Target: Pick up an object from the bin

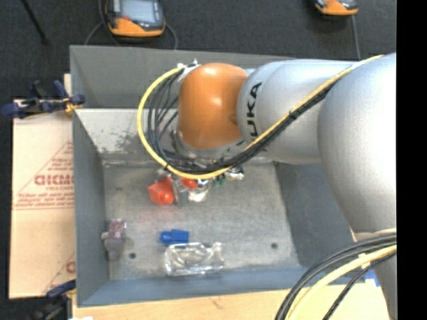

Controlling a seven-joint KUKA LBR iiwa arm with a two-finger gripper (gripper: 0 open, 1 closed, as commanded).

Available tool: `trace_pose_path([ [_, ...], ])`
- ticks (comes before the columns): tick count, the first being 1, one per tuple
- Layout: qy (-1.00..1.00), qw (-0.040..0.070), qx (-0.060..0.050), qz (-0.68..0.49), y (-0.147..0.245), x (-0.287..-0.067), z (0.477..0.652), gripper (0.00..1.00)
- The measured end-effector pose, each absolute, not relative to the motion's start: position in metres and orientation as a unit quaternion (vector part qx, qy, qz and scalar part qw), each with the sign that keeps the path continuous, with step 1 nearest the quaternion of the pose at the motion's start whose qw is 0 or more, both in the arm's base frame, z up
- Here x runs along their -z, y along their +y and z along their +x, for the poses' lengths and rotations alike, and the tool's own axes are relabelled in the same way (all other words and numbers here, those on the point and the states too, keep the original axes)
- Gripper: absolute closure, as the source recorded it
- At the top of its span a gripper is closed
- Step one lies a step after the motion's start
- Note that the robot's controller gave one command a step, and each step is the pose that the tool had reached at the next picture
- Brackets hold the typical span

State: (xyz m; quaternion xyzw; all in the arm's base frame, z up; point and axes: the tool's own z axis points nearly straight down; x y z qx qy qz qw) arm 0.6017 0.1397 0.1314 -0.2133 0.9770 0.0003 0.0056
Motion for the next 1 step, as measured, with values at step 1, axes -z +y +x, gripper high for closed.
trace_pose_path([
  [1,0.977,0.006,0.0,-0.211,0.1394,-0.1956,0.6048,1.0],
])
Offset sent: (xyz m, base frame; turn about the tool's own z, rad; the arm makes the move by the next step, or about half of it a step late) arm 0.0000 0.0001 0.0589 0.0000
